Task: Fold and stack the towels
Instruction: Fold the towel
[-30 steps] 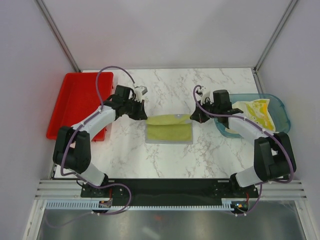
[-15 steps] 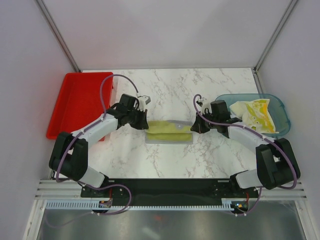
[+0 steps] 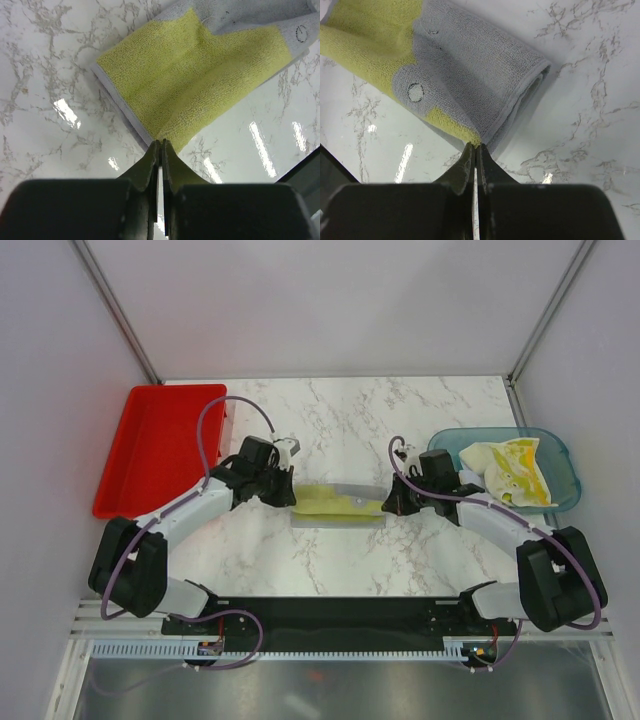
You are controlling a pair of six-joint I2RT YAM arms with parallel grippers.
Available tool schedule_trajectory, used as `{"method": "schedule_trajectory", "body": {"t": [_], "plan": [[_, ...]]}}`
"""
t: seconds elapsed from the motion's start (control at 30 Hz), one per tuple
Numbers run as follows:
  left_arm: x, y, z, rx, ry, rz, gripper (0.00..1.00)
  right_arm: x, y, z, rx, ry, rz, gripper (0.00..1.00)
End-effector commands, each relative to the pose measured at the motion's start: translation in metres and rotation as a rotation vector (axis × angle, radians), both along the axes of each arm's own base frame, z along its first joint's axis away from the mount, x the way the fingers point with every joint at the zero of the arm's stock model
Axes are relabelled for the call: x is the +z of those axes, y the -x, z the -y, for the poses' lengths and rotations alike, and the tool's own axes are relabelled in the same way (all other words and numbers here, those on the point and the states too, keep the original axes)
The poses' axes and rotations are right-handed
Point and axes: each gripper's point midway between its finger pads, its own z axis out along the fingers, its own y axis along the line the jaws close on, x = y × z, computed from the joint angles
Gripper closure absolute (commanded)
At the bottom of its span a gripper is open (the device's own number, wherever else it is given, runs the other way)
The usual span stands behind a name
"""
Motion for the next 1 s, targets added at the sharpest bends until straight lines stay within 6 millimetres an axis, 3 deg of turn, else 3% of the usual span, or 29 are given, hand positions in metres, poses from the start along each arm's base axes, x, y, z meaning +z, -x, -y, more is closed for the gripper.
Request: {"method": "schedule_trajectory", "body": {"t": [0.0,0.23,0.27,0.3,0.37,0.47,0.5,0.57,0.67,0.8,0.97], "plan": [[-0.007,0.008,-0.001,0.051,-0.002,-0.042,0.92,-0.001,0.005,0.001,-0.037,-0.010,-0.017,0.99],[-0.022,0.018,0.003,0.046,-0.057,-0.076,0.90,-0.010,0.012,0.002,-0.032,-0.016,-0.037,0.94],[-0.024,0.019,0.002,0.045,-0.063,-0.083,0.88,-0.010,0.013,0.002,-0.032,-0.017,-0.041,0.92],[-0.024,0.020,0.001,0.045,-0.067,-0.085,0.79,-0.010,0.013,0.001,-0.030,-0.021,-0.042,0.91],[-0.023,0.024,0.000,0.038,-0.088,-0.093,0.76,-0.008,0.014,-0.001,-0.029,-0.031,-0.045,0.84],[-0.017,0.021,-0.008,0.060,-0.119,-0.062,0.72,0.001,0.016,-0.004,-0.026,-0.043,-0.047,0.75],[-0.016,0.020,-0.013,0.076,-0.142,-0.054,0.64,0.003,0.019,-0.004,-0.027,-0.048,-0.059,0.74],[-0.007,0.013,-0.018,0.117,-0.161,-0.025,0.60,0.014,0.019,-0.008,-0.033,-0.075,-0.062,0.68],[0.007,0.011,-0.011,0.126,-0.122,-0.017,0.54,0.020,0.021,-0.005,-0.056,-0.069,-0.090,0.61],[0.023,0.007,0.002,0.206,-0.029,-0.044,0.54,0.023,0.021,0.000,-0.090,-0.034,-0.131,0.60],[0.020,0.006,0.001,0.263,-0.025,-0.081,0.48,0.035,0.011,0.000,-0.129,-0.044,-0.102,0.60]]}}
